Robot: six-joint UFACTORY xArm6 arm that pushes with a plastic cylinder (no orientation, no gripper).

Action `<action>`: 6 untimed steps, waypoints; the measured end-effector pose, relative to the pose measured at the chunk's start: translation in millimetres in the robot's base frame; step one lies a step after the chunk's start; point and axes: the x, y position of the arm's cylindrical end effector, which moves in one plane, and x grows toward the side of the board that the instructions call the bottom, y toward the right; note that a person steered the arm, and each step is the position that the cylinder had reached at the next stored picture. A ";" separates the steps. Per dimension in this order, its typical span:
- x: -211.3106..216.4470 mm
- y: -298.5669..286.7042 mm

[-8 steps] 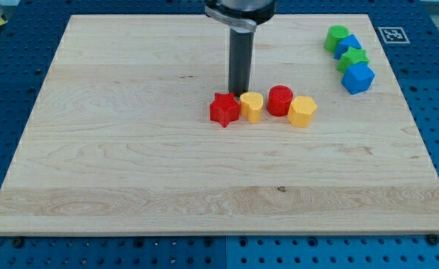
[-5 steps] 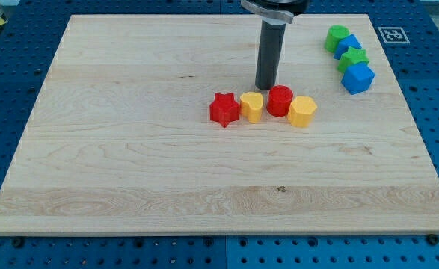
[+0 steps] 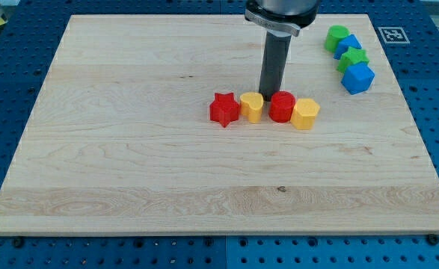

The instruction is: Slide the red circle along with the yellow hexagon down a bit

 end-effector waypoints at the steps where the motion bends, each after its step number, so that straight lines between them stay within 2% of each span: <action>1: 0.0 0.0; 6: 8.8 0.0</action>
